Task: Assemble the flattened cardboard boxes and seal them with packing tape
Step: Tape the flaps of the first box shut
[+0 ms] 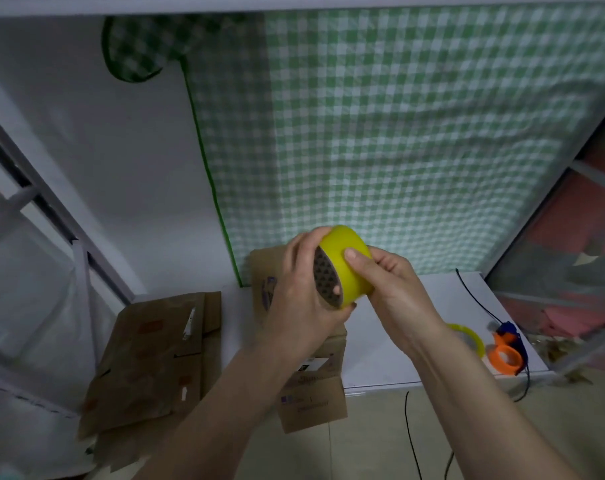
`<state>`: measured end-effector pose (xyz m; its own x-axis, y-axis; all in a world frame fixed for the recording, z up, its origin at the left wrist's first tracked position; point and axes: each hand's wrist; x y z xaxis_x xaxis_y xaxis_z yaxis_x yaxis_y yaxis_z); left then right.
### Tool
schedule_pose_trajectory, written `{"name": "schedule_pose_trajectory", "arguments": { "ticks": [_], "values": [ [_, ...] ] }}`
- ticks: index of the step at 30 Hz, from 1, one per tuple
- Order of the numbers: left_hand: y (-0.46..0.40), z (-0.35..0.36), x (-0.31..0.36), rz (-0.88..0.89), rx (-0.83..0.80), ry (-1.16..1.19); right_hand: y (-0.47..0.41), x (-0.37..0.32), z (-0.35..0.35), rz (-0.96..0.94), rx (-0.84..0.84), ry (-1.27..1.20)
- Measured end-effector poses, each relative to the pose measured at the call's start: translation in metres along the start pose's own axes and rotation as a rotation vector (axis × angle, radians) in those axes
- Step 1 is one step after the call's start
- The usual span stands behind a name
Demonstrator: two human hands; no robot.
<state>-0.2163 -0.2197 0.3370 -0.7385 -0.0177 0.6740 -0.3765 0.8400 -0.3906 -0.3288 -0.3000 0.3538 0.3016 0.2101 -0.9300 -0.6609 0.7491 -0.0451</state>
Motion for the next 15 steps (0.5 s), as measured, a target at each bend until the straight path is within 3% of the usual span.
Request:
{"name": "schedule_pose_trajectory", "arguments": {
  "ticks": [5, 15],
  "values": [
    [-0.001, 0.003, -0.005, 0.067, 0.059, -0.03, 0.0, 0.0, 0.007, -0.013, 0.074, -0.008],
    [0.0, 0.0, -0.011, -0.044, -0.071, 0.213, 0.005, -0.004, -0.009, 0.081, -0.184, -0.096]
  ]
}}
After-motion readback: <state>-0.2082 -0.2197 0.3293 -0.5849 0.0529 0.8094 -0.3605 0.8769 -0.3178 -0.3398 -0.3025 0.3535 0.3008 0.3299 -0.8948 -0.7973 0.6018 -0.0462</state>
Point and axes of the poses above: each hand's wrist, its own y-axis away from the middle knuckle, its own z-axis out of the palm, x = y × z, and after that the axes turned 9 degrees about -y, right-handed
